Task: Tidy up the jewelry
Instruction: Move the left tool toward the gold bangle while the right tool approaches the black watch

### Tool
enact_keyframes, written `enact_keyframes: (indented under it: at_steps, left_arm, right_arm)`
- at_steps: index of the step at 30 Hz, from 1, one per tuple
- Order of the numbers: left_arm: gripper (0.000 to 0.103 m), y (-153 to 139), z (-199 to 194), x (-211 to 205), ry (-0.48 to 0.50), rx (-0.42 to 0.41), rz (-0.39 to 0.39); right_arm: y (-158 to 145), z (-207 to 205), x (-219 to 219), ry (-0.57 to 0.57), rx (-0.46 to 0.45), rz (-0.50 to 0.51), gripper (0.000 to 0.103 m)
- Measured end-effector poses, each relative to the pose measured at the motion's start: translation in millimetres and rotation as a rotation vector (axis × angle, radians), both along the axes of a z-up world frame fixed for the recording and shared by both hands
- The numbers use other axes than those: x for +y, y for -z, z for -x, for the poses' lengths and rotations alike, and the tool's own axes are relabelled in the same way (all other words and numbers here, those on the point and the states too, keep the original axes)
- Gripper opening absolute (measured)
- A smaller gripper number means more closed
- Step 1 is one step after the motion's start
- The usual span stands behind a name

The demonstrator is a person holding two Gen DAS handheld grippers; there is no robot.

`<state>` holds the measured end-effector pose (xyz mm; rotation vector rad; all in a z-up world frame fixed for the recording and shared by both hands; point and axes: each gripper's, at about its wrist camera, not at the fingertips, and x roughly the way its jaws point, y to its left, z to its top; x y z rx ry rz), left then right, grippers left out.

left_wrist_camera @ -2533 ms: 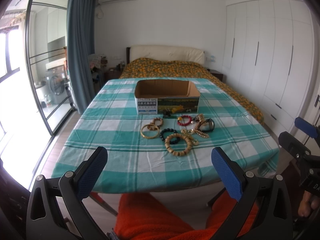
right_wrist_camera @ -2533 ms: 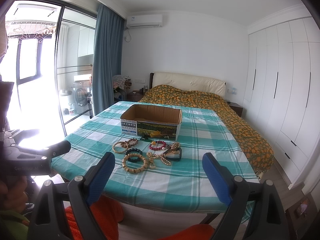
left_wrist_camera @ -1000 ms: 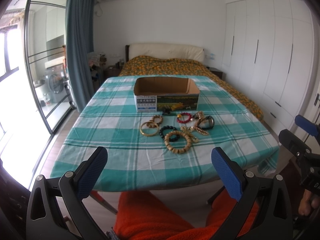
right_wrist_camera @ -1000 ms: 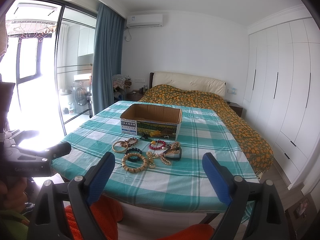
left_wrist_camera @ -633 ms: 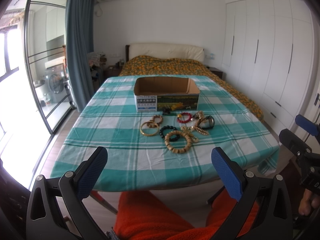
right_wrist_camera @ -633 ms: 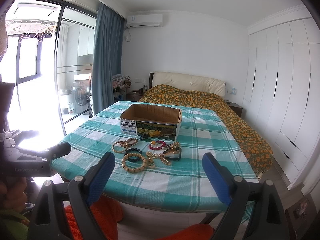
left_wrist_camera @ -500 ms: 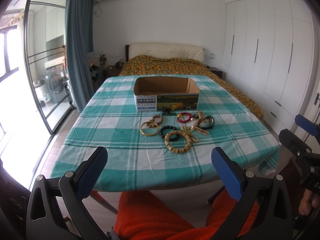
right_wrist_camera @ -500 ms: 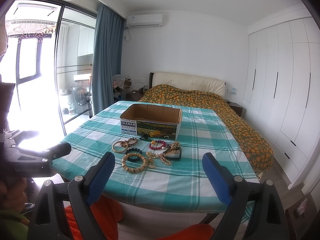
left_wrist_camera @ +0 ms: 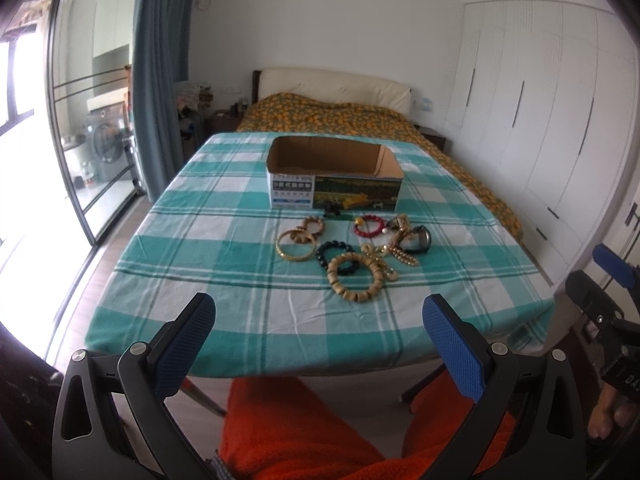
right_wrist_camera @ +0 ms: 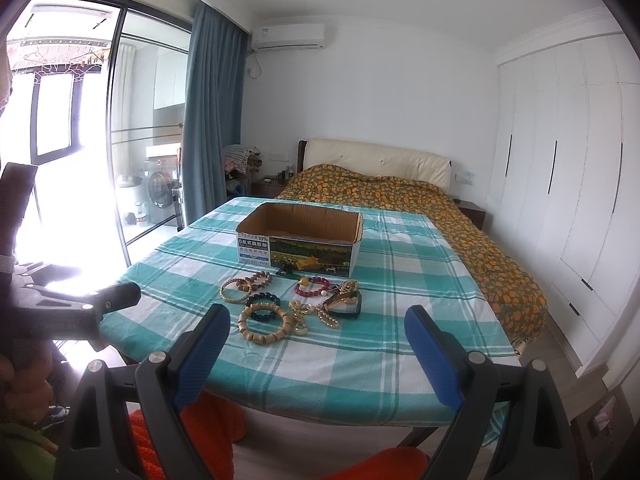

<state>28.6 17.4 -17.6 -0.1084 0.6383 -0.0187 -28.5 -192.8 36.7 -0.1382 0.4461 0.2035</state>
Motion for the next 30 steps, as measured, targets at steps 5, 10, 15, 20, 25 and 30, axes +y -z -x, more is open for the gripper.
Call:
enact_keyframes:
  at_steps: [5, 10, 15, 20, 25, 30]
  left_arm:
    - [0.103, 5.3, -17.4, 12.6, -0.040, 0.020, 0.010]
    - [0.103, 18.4, -41.2, 20.2, -0.051, 0.073, 0.005]
    - [0.103, 24.7, -61.1, 24.2, -0.054, 0.088, -0.018]
    - [0.103, 37.4, -81.5, 31.4, -0.063, 0.116, -0.017]
    - [0.103, 56.4, -103.1, 37.9, -0.071, 0.166, -0.018]
    - [0.103, 77.4, -125.6, 44.1, -0.066, 0.211, -0.035]
  right_arm:
    - [7.1, -19.6, -9.3, 0.028, 0.046, -0.020, 0.091]
    - [15.8, -46.1, -15.1, 0.055, 0.096, -0.030, 0.091]
    - [22.8, -72.5, -21.2, 0.084, 0.135, -0.047, 0.091]
    - [32.9, -96.3, -26.6, 0.100, 0.176, -0.046, 0.091]
    - [44.2, -117.0, -33.7, 0.123, 0.225, -0.032, 0.091]
    - [58.4, -136.8, -43.2, 0.148, 0.272, -0.028, 0.091]
